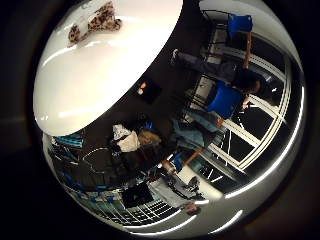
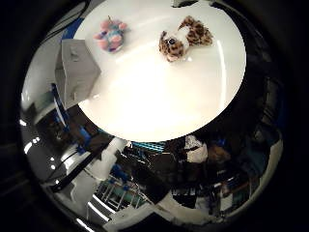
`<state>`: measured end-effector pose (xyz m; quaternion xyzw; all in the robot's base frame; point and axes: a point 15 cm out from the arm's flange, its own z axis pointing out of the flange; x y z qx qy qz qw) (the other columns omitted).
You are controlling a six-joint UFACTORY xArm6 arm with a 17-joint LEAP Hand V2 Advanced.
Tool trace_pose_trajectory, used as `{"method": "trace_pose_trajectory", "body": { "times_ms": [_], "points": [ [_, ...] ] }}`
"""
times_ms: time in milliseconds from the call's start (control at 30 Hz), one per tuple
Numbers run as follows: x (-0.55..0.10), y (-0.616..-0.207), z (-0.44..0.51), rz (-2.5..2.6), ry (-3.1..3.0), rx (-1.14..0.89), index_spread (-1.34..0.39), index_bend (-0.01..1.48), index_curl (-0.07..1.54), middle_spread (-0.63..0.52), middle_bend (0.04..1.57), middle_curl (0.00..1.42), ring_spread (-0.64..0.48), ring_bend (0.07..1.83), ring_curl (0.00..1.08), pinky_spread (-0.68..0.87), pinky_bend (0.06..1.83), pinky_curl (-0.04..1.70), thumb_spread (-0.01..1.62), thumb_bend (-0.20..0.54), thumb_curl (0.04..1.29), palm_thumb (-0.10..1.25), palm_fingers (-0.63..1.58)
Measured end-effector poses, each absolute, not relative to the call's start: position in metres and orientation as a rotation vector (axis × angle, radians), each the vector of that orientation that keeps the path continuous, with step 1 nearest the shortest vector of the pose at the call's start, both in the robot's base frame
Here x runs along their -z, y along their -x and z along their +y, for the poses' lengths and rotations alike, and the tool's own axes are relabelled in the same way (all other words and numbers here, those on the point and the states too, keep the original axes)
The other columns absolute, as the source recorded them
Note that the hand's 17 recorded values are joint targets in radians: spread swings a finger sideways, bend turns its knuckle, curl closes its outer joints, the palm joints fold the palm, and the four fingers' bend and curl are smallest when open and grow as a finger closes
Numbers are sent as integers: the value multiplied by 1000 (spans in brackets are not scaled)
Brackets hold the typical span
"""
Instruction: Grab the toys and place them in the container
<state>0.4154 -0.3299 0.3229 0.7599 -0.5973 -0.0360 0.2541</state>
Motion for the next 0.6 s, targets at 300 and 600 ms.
{"method": "trace_pose_trajectory", "body": {
  "times_ms": [300, 600],
  "points": [
    [-321, -386, -311, -1629, -2018, 270, -306, 170, 297, 36, 190, 304, 255, 304, 240, 563, 617, 298, 1119, -40, 184, -4, 226],
    [-316, -374, -292, -1789, -1898, 336, -231, 194, 340, 33, 193, 306, 295, 342, 235, 598, 608, 258, 1254, -53, 51, -85, 370]
  ]
}}
